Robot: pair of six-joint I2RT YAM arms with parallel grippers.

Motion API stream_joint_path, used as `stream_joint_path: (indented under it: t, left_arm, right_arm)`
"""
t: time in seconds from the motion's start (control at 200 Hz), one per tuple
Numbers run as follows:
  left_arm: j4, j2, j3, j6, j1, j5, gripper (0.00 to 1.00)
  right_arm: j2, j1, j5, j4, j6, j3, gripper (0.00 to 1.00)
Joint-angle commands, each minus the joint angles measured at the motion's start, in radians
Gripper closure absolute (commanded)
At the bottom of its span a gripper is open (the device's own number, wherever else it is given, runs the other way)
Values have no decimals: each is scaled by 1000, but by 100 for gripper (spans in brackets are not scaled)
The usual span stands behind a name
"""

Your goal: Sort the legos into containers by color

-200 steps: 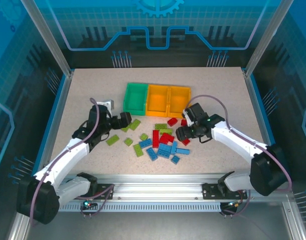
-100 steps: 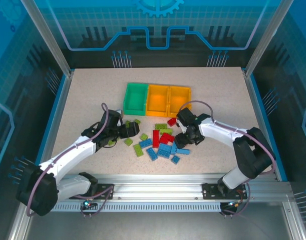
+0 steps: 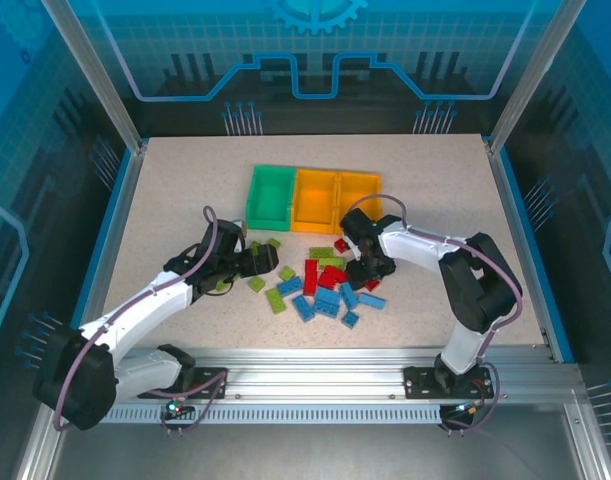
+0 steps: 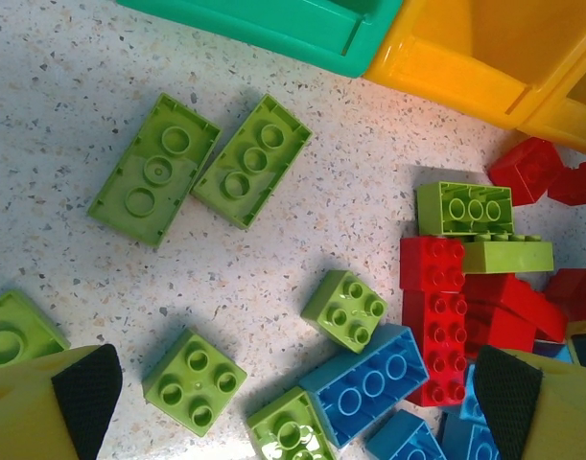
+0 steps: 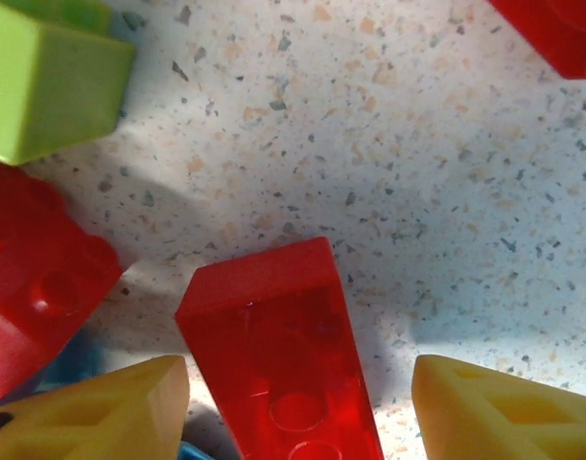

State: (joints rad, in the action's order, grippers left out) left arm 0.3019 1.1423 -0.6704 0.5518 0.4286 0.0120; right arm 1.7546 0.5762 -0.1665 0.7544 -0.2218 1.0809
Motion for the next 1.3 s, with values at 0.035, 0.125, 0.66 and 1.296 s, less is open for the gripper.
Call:
stream_joint_path:
  t: [0.035, 0.125, 0.66, 1.296]
  left_arm:
    - [-3, -26, 7, 13, 4, 6, 1]
    - [-6, -25, 7, 15, 3, 6, 1]
    - [-26, 10, -18, 14, 3, 26, 1]
    - [20, 178, -197, -44, -29, 6, 1]
  right_arm:
    - [20, 2, -8, 53, 1, 22, 44]
    - [9, -6, 9, 43, -5, 19, 54]
    - [-166, -91, 131, 14, -99, 137, 73]
    - [367, -288, 273, 87, -338, 688, 71]
